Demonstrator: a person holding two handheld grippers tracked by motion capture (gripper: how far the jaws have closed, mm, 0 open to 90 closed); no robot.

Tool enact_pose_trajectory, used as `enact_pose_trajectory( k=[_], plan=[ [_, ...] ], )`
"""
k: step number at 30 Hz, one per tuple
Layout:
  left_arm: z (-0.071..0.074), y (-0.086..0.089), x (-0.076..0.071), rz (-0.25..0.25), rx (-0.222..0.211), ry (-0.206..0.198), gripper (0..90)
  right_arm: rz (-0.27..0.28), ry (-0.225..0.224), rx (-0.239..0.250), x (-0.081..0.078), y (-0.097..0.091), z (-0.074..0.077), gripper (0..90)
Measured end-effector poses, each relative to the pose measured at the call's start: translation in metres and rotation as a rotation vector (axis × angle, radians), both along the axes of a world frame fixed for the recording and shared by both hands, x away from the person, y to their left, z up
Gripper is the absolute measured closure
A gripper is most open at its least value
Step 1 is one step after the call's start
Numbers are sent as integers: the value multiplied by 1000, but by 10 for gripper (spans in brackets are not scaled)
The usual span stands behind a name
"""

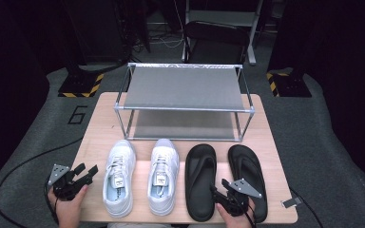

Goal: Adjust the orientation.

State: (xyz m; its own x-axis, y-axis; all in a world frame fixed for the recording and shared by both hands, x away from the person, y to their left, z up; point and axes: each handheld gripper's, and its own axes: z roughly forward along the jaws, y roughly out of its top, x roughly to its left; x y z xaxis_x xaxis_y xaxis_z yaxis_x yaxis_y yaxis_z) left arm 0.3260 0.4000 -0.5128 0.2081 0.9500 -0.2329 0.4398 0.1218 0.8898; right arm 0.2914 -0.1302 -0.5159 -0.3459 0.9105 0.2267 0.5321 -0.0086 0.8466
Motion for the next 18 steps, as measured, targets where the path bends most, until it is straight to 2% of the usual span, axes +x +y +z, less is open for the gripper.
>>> enact_pose_trajectory(
  k=[1, 6, 8, 9, 10, 11, 14, 18],
  plan=[
    [0, 0, 1, -5, -6, 8, 389, 6, -2, -3, 0, -1, 0, 455],
    [1, -2, 0, -5, 5, -13, 389, 16, -32, -25, 0, 2, 1, 474],
    [1, -2, -1, -15, 12, -2, 389, 20, -21, -43, 0, 4, -1, 503],
    [2, -2, -1, -11, 11, -12, 389, 39, 2, -37, 1, 5, -1, 517],
    [2, -2, -1, -11, 11, -12, 389, 39, 2, -37, 1, 5, -1, 517],
    [2, -1, -2, -11, 8, -20, 389, 47, 21, -31, 1, 7, -2, 517],
    [1, -2, -3, -14, 7, -11, 389, 45, 12, -33, 1, 9, -2, 509],
    [0, -4, -2, -20, 10, -10, 389, 34, 31, -45, 0, 10, -3, 522]
  ],
)
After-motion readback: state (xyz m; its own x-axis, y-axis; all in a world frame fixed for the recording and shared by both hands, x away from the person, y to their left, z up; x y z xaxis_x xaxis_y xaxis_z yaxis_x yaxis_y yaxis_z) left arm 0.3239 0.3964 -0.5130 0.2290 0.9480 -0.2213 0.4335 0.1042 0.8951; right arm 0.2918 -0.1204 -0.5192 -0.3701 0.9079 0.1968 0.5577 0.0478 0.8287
